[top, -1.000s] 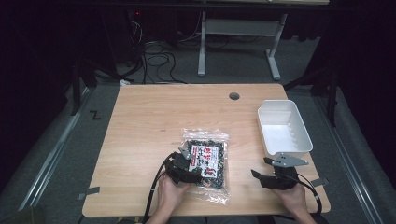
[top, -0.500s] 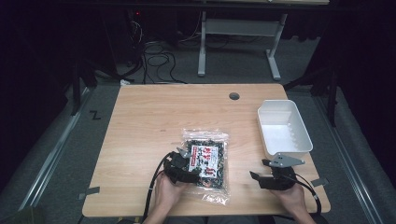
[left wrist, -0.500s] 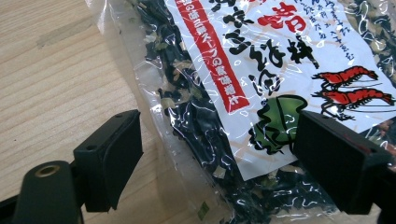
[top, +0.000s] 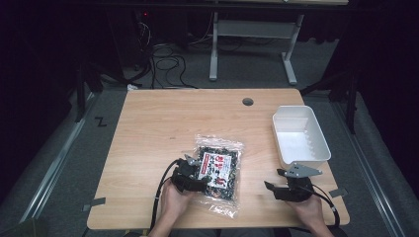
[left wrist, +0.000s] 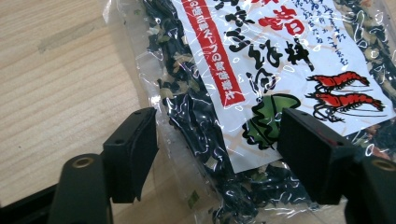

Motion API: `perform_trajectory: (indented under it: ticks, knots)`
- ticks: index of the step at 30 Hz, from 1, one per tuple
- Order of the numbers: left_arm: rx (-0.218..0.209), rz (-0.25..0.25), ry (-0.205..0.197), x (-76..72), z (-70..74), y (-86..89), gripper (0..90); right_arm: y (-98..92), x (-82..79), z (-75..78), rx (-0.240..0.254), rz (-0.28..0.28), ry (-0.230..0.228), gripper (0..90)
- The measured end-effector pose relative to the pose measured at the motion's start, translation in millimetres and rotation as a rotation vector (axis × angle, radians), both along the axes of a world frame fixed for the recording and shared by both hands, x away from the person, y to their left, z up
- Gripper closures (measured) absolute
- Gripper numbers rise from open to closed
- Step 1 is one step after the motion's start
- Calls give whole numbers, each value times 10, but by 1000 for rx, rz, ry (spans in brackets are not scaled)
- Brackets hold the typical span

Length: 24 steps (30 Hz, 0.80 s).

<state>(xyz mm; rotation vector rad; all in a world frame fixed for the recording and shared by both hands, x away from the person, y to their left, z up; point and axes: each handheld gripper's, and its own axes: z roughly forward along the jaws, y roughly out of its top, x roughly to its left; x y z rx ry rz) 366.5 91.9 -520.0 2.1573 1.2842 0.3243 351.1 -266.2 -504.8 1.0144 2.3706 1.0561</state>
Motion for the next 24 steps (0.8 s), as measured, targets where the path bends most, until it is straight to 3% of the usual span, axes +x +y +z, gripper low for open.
perform_trajectory:
  ticks: [4, 7, 12, 24]
  knots:
    - [-14, -16, 10, 20, -8, 27, 329, -23, 15, 26, 37, -11, 11, 278]
    - [-6, -25, -3, 9, -8, 20, 334, -36, 26, 53, 64, -11, 35, 258]
    - [-4, -47, -17, -4, -12, -7, 341, -45, 20, 119, 82, -4, 30, 249]
    - [-10, -103, -27, -36, -16, -89, 344, -28, 79, 257, 65, 12, 18, 243]
